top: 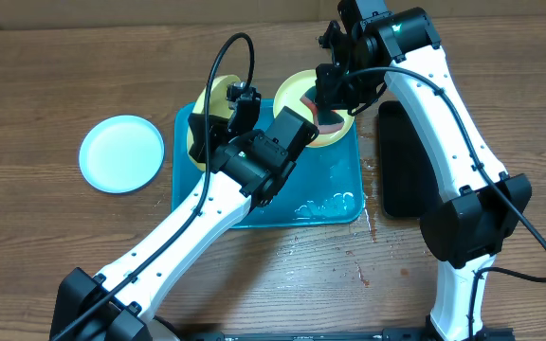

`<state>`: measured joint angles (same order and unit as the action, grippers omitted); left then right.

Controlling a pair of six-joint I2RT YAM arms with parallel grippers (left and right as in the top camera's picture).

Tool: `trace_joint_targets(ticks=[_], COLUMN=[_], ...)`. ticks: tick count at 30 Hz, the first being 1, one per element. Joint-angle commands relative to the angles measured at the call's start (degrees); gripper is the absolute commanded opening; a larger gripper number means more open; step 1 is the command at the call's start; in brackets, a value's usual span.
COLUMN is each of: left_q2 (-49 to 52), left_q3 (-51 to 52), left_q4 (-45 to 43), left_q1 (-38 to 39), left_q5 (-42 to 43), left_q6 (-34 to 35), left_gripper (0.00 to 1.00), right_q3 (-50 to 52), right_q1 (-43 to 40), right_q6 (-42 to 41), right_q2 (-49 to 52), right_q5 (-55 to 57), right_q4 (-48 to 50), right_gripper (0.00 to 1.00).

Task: Clean dirty plates on tray and stack at the side
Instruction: 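Lift the yellow plate with the left gripper and carry it left of the tray, then set the yellow plate onto the white plate with the left gripper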

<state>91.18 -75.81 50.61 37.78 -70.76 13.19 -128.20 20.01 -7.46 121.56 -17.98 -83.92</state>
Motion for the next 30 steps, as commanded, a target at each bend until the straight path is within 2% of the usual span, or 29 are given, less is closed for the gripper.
trace_joint_targets(ticks=[1,8,13,19,25,30], left_q2=[-1.46,-1.46,-1.46,-1.42,0.31,3.45], left_q3=[-1.55,-1.55,-1.55,-1.55,-1.40,-1.07], left_q4=[0.00,0.98,0.83,-2.58,-3.28,-4.00], left_q1=[-1.86,-13.31,-27.54,-46.62,-61.61,-68.52], left_q5=[8.63,32.63,53.79,71.56,78.12,78.29], left_q6=[2.10,2.32,2.29,2.27,2.67,5.66], left_gripper=[0.04,0.04,0.04,0.04,0.04,0.04], right_q3=[-0.46,-0.46,-0.46,-0.46,-0.46,-0.46], right_q1=[-0.15,-0.15,-0.15,-0.15,-0.15,-0.15], right_q6=[-0.15,-0.17,-0.17,-0.17,-0.15,-0.15], right_q2=[-0.26,-0.26,-0.26,-0.26,-0.26,-0.26], right_q5=[-0.09,-0.11,-0.11,-0.11,-0.11,-0.11], right_q4=[-0.28,-0.70,-0.68,-0.83,-0.87,-0.85], right_gripper=[0.04,0.04,0.04,0.04,0.04,0.04])
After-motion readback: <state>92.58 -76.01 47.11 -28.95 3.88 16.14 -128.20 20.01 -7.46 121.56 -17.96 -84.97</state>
